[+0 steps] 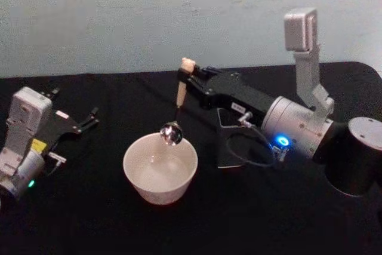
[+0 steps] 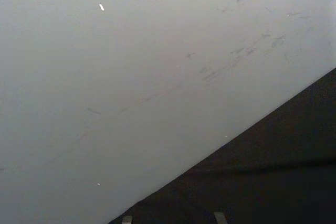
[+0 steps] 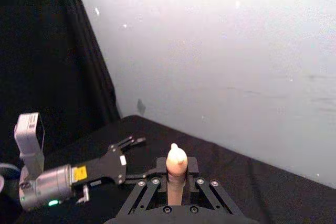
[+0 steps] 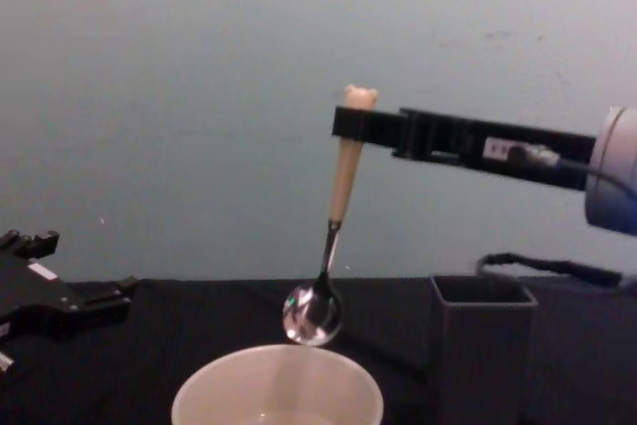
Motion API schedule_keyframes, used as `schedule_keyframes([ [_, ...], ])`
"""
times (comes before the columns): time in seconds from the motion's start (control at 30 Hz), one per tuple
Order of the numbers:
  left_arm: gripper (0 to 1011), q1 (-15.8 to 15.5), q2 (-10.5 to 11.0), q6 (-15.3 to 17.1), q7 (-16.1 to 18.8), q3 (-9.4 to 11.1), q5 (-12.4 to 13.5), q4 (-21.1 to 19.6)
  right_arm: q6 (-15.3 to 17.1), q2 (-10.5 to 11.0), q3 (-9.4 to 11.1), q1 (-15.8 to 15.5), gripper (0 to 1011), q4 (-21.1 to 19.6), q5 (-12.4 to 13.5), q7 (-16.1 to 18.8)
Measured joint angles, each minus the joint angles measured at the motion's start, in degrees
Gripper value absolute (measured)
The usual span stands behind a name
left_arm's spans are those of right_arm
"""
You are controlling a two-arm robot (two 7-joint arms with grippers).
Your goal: Pick up the stirring spoon with one hand, stir inside the cup, then place it back in its original position.
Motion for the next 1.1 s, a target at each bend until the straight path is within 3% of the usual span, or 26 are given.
schedule_keyframes([
  [0.7, 1001, 0.0, 0.0, 0.0, 0.0, 0.0, 0.0, 0.0, 0.3, 3.5, 4.6, -2.0, 218, -4.3, 5.5, -5.1],
  [1.1, 1001, 0.0, 0.0, 0.0, 0.0, 0.0, 0.0, 0.0, -0.8, 6.1, 7.0, -3.9, 218, -6.0, 6.6, -7.0],
])
